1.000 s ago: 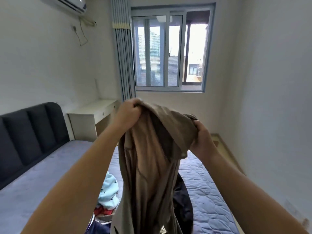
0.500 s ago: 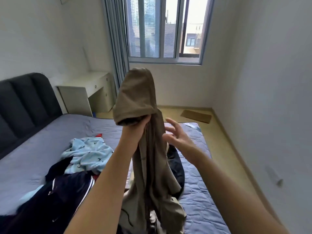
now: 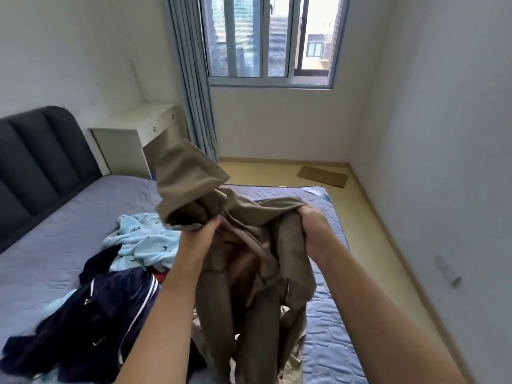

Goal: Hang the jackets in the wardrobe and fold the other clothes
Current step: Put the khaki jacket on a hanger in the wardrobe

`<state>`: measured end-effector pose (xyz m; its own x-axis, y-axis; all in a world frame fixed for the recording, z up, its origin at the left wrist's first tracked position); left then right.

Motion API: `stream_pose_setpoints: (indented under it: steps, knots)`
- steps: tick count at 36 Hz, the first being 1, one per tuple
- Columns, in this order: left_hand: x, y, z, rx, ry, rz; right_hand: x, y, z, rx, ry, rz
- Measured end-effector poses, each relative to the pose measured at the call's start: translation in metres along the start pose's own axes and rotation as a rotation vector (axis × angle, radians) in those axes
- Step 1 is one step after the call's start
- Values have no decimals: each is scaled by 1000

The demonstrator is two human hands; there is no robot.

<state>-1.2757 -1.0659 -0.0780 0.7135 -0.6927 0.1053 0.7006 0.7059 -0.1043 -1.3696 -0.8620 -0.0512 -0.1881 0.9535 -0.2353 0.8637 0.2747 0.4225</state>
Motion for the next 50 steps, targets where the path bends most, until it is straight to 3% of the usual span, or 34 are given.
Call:
stream_pose_setpoints:
  steps: [4, 7, 9, 12, 16, 23, 28, 30, 34, 38, 40, 44, 47, 50]
  knots:
    - [-13, 15, -30, 193, -103, -359, -16, 12, -15, 42, -142, -173]
    - [-15, 24, -34, 39, -558, -534, -21, 21, -22, 70, -161, -224]
    - [-16, 31, -29, -84, -793, -506, -20, 24, -26, 91, -154, -222]
    - [-33, 46, -25, -243, -564, -495, -19, 24, -31, 108, -151, -181]
    - [-64, 65, -20, -229, -156, -783, -22, 25, -42, 154, -77, -201]
    - [-80, 61, -1, -379, -179, -656, -7, 28, -60, 175, -2, -216]
    - [-89, 62, 10, -416, -319, -761, 6, 27, -62, 198, 73, -211]
    - [-91, 64, 14, -358, -204, -712, 14, 27, -65, 231, 107, -159]
    - [-87, 67, 26, -42, 339, -505, 40, 19, -61, 335, 356, 110]
    - [-86, 57, 50, -32, 428, -480, 56, 15, -32, 206, 578, 178]
    - [-88, 55, 59, -43, 436, -483, 60, 19, -20, 257, 576, 182]
    - [-88, 55, 66, -3, 558, -376, 54, 37, 6, 330, 442, -82]
    - [-85, 54, 71, 22, 684, -292, 44, 45, 33, 245, 590, -333]
    - [-82, 53, 74, -19, 674, -309, 37, 45, 62, 181, 718, -419]
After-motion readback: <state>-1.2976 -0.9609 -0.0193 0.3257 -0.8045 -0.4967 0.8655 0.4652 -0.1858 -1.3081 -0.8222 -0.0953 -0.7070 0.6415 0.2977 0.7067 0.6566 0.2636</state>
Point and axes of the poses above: each hand's wrist, its own y-axis away from the middle knuckle, its own x-axis out of the back of the hand, z = x × y, the point moved 3 cm from there along -y, towards the middle knuckle, and after that the axes turned 13 degrees about -x, right-handed, at the moved point
